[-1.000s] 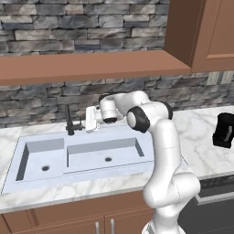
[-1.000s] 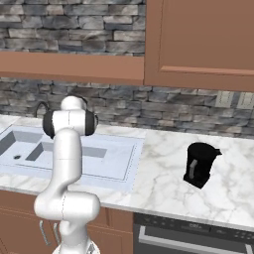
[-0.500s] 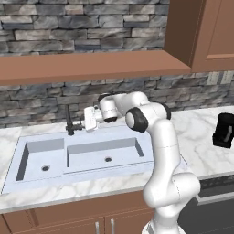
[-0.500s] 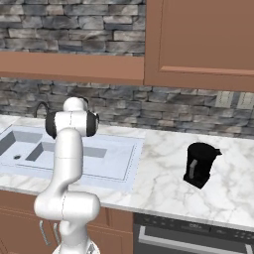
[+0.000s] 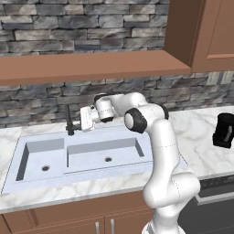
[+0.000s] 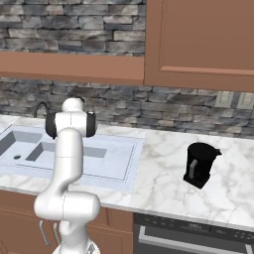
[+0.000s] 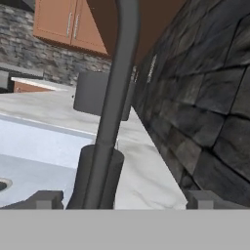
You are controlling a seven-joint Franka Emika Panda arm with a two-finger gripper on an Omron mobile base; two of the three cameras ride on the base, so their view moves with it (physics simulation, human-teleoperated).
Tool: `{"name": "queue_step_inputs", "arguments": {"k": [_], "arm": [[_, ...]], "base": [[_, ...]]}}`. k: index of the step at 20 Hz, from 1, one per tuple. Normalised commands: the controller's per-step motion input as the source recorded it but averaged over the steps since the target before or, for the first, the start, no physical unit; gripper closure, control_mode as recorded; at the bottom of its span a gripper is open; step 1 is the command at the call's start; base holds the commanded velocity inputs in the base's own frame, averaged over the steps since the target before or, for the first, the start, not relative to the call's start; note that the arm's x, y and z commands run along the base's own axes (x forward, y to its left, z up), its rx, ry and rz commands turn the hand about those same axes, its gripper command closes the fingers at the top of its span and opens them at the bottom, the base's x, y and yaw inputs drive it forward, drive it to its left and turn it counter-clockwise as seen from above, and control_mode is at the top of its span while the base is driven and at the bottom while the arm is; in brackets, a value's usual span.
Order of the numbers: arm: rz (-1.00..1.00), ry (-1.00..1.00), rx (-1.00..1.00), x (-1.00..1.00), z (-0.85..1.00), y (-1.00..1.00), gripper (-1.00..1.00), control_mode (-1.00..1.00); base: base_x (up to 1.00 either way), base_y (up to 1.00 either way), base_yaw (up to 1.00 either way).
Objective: Turn on the sink faucet and place the jug under the water for a few seconds to fill it up.
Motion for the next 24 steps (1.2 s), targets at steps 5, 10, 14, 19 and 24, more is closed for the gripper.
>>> {"name": "queue_step_inputs", "arguments": {"k": [5, 10, 14, 19, 24], "arm": [[0.0, 0.0, 0.0, 0.02, -0.06, 0.05, -1.0, -1.0], [0.0, 0.02, 0.0, 0.02, -0.17, 0.0, 1.0, -1.0], [-0.04, 0.0, 0.0, 0.08, -0.03, 0.0, 1.0, -1.0], [-0.13, 0.0, 0.0, 0.05, 0.0, 0.01, 1.0, -1.0], [-0.22, 0.0, 0.04, 0.06, 0.0, 0.01, 1.0, -1.0]], "base": [[0.0, 0.0, 0.0], [0.0, 0.0, 0.0], [0.0, 0.0, 0.0], [0.0, 0.0, 0.0], [0.0, 0.0, 0.0]]}}
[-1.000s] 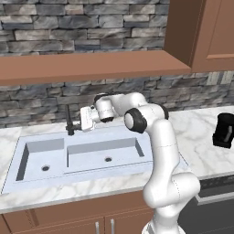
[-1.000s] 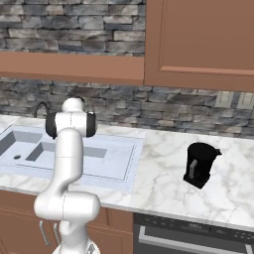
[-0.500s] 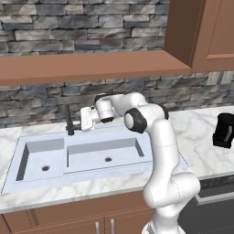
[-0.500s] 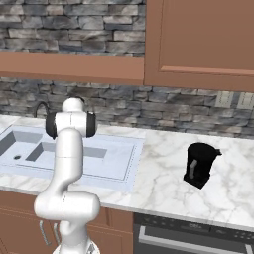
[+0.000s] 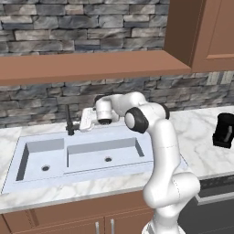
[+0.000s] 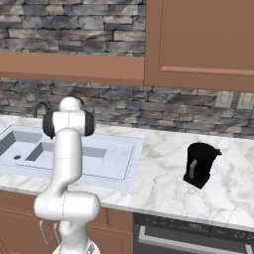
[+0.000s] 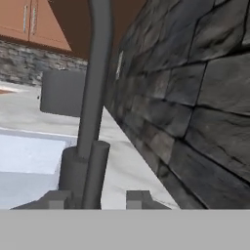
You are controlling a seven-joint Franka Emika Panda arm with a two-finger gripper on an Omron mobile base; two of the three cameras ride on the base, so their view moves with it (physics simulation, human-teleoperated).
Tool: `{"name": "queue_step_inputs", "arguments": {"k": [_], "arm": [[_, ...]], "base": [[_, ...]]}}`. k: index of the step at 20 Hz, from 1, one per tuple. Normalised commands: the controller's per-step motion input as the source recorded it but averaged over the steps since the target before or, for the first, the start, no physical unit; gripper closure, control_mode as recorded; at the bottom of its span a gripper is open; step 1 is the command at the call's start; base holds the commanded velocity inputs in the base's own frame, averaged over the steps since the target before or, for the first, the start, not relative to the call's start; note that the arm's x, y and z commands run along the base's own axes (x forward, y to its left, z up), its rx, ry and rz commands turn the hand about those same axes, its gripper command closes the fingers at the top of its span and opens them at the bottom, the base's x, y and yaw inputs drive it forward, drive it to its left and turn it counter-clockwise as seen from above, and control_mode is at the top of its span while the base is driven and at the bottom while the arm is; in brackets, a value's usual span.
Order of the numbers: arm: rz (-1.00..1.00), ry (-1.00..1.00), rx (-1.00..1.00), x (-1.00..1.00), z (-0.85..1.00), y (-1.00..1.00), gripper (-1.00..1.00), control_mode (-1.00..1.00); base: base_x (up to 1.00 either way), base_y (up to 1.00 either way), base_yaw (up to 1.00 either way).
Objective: Turn on the sink faucet and place the jug under the water for a few seconds to fill it up.
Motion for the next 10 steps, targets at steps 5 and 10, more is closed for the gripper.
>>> {"name": "queue_step_inputs", "arguments": {"k": [5, 10], "arm": [[-0.25, 0.01, 0.06, 0.16, 0.0, 0.0, 1.0, -1.0], [-0.24, 0.03, 0.07, 0.2, 0.0, -0.19, 1.0, -1.0]], "base": [[0.0, 0.0, 0.0], [0.0, 0.0, 0.0]]}}
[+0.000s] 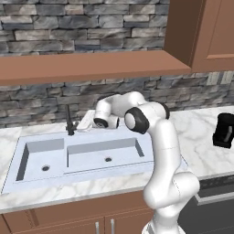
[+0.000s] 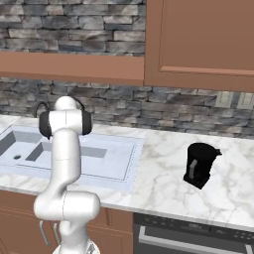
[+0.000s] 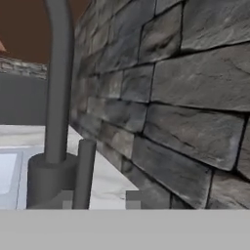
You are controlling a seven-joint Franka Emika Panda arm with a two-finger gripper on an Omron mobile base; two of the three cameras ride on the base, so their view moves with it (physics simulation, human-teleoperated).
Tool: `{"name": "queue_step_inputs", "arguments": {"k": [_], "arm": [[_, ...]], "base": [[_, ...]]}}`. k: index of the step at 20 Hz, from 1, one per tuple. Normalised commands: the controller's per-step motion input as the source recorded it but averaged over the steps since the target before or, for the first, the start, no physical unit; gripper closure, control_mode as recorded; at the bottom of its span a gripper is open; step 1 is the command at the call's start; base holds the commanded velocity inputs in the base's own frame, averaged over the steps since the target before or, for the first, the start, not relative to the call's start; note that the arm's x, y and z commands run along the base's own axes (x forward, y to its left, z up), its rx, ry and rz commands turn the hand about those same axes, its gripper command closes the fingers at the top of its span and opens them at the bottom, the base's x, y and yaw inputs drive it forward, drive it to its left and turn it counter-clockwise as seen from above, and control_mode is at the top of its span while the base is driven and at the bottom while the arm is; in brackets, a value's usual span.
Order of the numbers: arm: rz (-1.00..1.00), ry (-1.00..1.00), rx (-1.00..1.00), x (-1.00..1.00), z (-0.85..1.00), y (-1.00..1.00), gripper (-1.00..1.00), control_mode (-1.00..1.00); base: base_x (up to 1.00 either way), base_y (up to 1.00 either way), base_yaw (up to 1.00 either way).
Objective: Turn on the sink faucet and place the jug under the water for a few seconds to fill it up.
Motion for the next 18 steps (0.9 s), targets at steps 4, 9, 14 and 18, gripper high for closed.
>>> {"name": "queue_step_inputs", "arguments": {"k": [4, 9, 14, 18], "arm": [[-0.24, 0.04, 0.08, 0.19, 0.0, -0.28, 1.0, -1.0], [-0.27, 0.08, 0.1, 0.27, 0.0, -0.4, 1.0, -1.0], [-0.26, 0.14, 0.16, 0.32, 0.0, -0.66, 1.0, -1.0], [-0.23, 0.16, 0.18, 0.28, -0.02, -0.8, 1.0, -1.0]], "base": [[0.0, 0.0, 0.0], [0.0, 0.0, 0.0], [0.0, 0.0, 0.0], [0.0, 0.0, 0.0]]}}
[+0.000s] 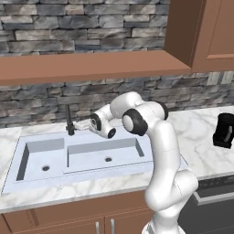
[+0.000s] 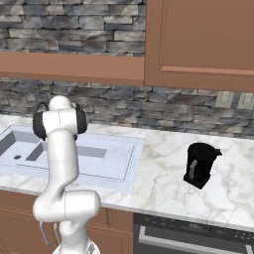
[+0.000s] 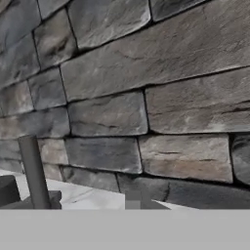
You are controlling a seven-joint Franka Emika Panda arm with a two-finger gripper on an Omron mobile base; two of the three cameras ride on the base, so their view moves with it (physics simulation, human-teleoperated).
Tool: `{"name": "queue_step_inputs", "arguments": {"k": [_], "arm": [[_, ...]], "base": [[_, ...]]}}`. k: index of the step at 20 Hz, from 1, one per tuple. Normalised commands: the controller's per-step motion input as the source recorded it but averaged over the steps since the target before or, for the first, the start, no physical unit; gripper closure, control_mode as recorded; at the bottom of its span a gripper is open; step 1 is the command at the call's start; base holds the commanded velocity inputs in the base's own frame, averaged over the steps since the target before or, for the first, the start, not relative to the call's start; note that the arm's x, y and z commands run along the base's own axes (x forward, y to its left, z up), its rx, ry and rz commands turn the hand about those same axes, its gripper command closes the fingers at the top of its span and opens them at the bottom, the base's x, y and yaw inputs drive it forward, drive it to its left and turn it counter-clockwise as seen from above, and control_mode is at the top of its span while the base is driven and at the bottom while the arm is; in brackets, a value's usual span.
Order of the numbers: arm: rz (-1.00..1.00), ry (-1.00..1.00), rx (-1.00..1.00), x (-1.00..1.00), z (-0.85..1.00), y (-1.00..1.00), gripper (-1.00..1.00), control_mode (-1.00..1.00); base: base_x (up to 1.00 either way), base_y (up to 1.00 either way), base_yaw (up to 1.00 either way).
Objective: Turn on the sink faucet and place the jug under the water for a few seconds to fill it up.
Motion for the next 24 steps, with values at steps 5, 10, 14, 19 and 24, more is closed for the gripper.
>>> {"name": "queue_step_inputs", "arguments": {"k": [5, 10, 14, 19, 24], "arm": [[-0.22, 0.18, 0.2, 0.3, -0.05, -0.85, 1.0, -1.0], [-0.23, 0.21, 0.23, 0.35, -0.01, -0.94, 1.0, -1.0], [-0.25, 0.2, 0.21, 0.34, -0.03, -0.87, 1.0, -1.0], [-0.24, 0.18, 0.18, 0.13, -0.08, -0.75, 1.0, -1.0], [-0.11, 0.08, 0.05, 0.0, -0.04, -0.23, -1.0, -1.0]], "base": [[0.0, 0.0, 0.0], [0.0, 0.0, 0.0], [0.0, 0.0, 0.0], [0.0, 0.0, 0.0], [0.0, 0.0, 0.0]]}}
